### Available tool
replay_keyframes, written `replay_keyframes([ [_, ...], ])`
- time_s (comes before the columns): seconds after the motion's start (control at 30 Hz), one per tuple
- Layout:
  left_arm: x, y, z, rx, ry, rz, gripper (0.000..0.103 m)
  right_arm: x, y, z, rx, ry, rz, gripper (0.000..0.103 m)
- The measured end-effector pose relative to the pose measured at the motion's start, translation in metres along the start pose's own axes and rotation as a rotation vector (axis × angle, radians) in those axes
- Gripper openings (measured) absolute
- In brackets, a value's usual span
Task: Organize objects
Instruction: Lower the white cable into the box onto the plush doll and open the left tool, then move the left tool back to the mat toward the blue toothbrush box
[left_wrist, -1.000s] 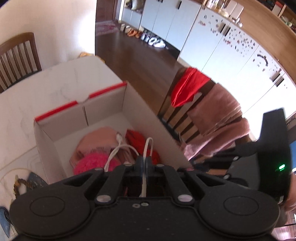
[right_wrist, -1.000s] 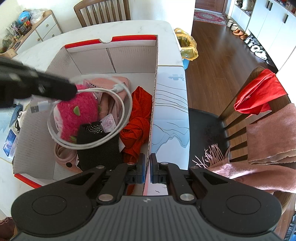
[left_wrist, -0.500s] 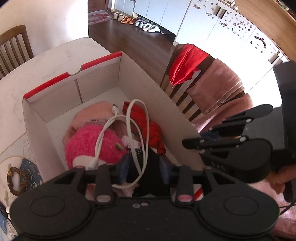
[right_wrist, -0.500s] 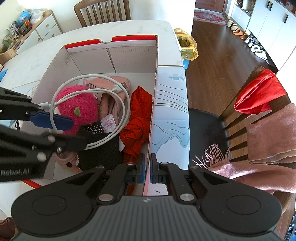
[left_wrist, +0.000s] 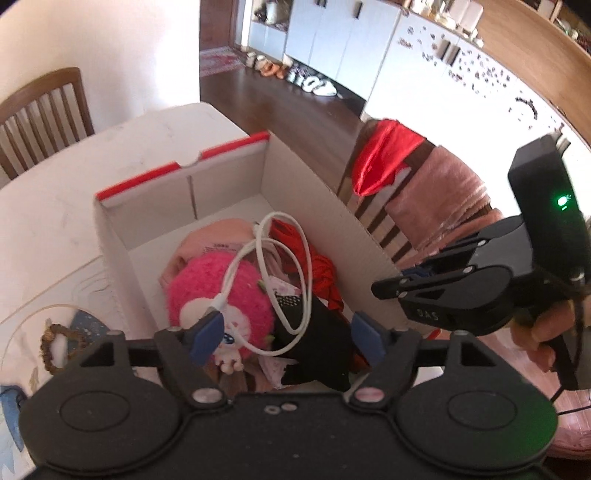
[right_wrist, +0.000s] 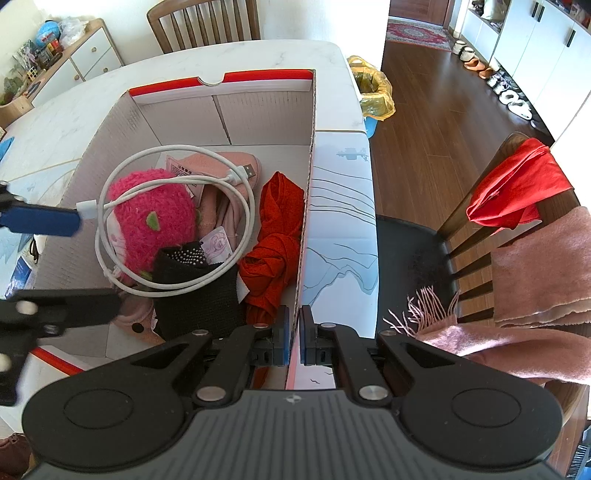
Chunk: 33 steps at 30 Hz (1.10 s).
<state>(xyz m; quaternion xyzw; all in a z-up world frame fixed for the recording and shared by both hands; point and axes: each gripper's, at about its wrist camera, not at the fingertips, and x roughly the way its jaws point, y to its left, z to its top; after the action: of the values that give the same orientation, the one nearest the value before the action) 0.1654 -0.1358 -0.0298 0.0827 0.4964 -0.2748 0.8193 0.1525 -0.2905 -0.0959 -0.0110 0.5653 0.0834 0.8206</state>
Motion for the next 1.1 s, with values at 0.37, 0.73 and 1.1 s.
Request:
replay_keyframes([
  [0.37, -0.043, 0.033, -0.013, -0.070, -0.122, 0.080, 0.097, 0.000, 0.000, 0.000, -0.004, 0.001, -0.003, 0.004],
  [0.73, -0.080, 0.103, -0.038, -0.233, -0.178, 0.226, 0.102, 0.000, 0.001, 0.000, -0.004, 0.001, -0.004, 0.004],
  [1.1, -0.079, 0.172, -0.062, -0.342, -0.148, 0.362, 0.102, 0.000, 0.001, -0.001, -0.002, 0.003, -0.004, 0.004],
])
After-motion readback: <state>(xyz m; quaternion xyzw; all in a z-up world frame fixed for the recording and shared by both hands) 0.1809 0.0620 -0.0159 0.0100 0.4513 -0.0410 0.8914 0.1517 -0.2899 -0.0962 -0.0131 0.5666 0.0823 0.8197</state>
